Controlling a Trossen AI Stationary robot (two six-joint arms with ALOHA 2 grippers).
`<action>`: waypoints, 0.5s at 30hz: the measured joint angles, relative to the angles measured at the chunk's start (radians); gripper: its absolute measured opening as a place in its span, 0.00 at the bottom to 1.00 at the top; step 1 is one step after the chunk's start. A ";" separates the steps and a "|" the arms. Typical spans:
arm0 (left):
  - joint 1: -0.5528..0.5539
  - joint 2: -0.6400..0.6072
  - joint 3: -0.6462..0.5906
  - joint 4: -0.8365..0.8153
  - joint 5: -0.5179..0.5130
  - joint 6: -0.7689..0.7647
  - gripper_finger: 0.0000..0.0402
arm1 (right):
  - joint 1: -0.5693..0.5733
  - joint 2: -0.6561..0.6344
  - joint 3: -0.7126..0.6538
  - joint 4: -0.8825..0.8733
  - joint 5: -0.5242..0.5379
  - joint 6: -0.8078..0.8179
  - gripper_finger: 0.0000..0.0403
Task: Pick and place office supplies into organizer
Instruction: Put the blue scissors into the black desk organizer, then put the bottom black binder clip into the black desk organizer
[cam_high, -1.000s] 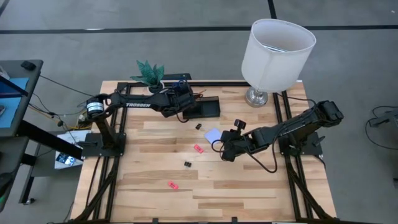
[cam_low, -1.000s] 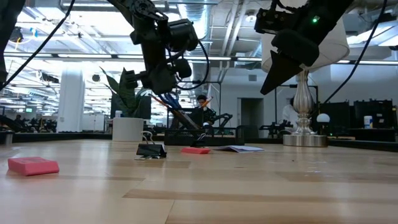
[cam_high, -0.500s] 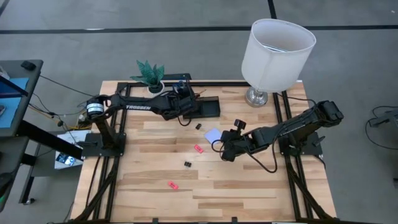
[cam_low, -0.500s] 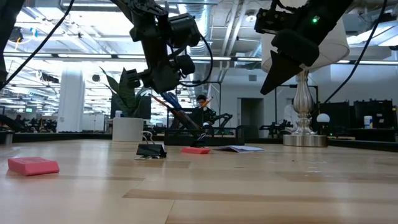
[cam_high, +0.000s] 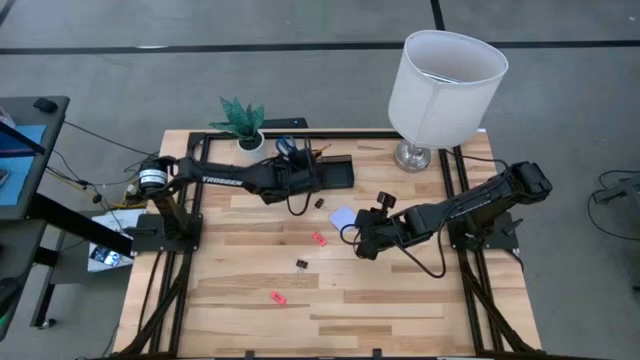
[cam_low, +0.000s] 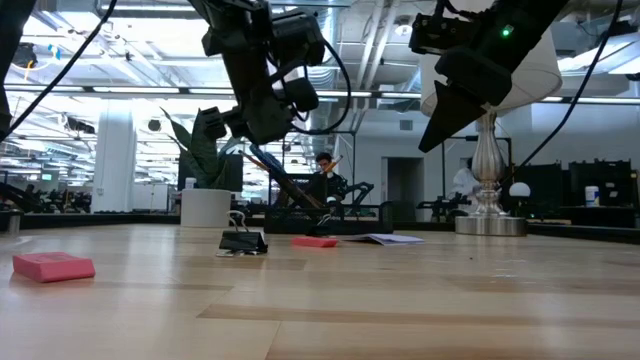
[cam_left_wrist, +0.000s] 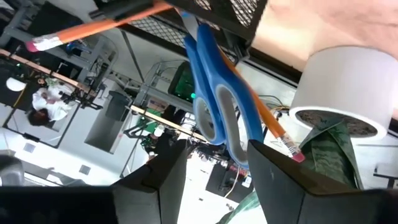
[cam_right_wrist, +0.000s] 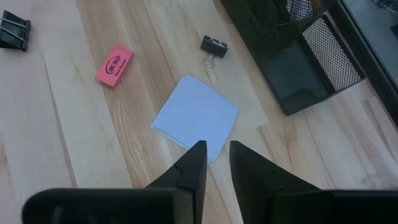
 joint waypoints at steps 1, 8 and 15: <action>-0.006 0.000 0.000 -0.001 -0.001 -0.007 0.41 | 0.000 0.000 0.000 0.000 0.000 0.000 0.16; -0.049 -0.008 0.000 -0.011 -0.034 -0.086 0.41 | 0.000 0.000 0.000 0.000 0.000 0.000 0.16; -0.096 -0.130 0.000 -0.030 -0.032 -0.275 0.41 | 0.000 0.000 0.000 0.006 0.001 0.036 0.16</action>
